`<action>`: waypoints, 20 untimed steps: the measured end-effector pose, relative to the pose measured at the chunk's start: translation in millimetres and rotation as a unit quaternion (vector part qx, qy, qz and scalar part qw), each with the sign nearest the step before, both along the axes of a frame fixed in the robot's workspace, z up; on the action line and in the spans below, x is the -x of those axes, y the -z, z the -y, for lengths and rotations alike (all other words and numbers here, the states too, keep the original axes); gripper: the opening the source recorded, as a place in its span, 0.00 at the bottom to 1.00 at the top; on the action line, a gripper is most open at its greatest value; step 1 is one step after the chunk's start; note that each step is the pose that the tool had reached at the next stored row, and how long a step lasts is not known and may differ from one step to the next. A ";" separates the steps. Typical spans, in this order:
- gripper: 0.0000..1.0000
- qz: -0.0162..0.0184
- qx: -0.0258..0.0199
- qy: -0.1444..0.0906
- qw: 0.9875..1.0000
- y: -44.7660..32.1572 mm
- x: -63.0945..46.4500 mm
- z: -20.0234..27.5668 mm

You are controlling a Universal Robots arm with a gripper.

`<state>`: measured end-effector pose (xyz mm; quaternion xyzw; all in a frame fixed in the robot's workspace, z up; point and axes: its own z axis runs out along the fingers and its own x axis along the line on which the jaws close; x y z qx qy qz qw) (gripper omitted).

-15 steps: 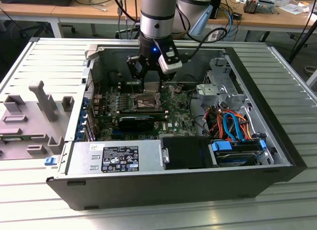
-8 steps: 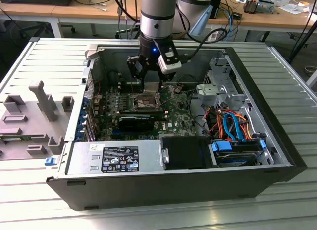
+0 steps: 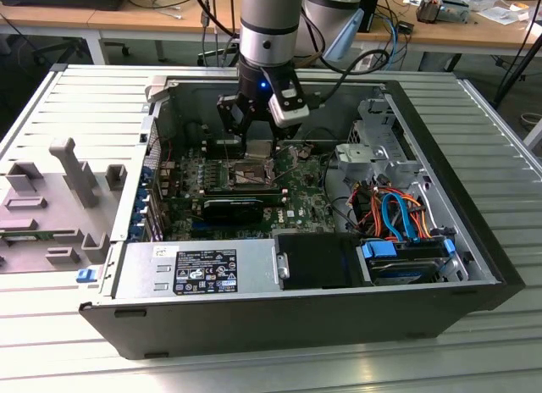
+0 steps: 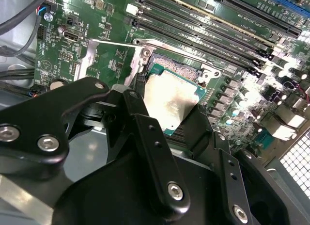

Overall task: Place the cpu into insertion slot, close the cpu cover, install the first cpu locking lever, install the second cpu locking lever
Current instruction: 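Place the cpu into insertion slot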

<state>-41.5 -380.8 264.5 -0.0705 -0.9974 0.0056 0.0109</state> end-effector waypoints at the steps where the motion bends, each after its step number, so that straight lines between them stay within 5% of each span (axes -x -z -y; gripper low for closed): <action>1: 0.55 0.000 0.000 0.002 1.000 0.0 0.0 0.0; 17: 0.55 0.000 0.000 0.022 1.000 0.4 0.0 0.0; 20: 0.55 0.000 0.000 0.040 0.999 0.8 0.0 0.0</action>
